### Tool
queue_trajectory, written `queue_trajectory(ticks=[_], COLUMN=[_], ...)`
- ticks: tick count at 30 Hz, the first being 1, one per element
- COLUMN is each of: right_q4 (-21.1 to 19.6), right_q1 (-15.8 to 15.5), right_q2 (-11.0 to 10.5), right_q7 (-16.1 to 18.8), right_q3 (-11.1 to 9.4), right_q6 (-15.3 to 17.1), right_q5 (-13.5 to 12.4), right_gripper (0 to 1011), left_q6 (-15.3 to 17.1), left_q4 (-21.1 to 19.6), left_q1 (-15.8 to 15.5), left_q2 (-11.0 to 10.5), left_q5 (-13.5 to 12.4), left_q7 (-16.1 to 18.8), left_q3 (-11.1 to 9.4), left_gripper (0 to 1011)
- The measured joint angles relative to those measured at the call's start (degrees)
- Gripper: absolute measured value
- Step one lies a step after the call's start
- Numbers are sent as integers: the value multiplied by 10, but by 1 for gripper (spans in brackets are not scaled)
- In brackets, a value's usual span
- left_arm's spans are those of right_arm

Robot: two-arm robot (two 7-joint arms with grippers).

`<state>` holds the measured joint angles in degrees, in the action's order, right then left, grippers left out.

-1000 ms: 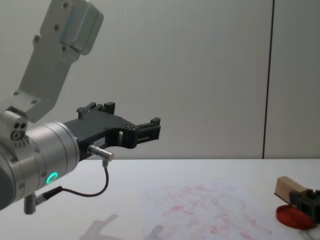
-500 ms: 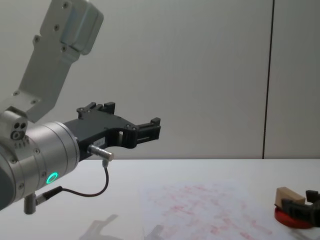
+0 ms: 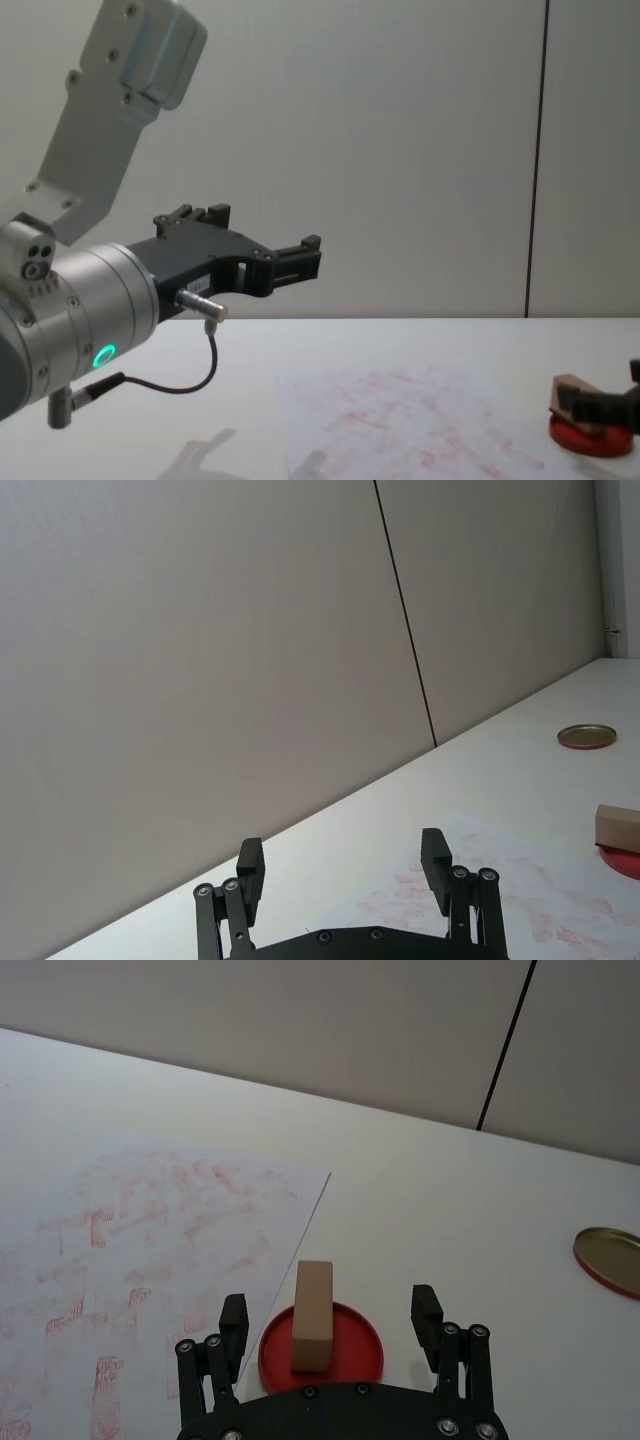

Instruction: Use the one hand to pick up the stamp and affix it onto the A4 paper.

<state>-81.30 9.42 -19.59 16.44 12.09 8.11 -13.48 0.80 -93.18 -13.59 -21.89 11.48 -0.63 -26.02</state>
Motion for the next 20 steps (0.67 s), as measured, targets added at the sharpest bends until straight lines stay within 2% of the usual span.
queue_trajectory(ticks=[9, 20], right_q4=[-37, -105], right_q1=[-11, -35], right_q2=[-8, -21], right_q7=[-7, -31], right_q3=[-7, -16], right_q6=[-10, -17], right_q5=[-7, -23], right_gripper=[1001, 1001], left_q6=[0, 0], left_q4=[0, 0], left_q1=[0, 0], left_q2=[0, 0], left_q5=[0, 0], left_q7=[0, 0], left_q3=[0, 0], left_gripper=[993, 993])
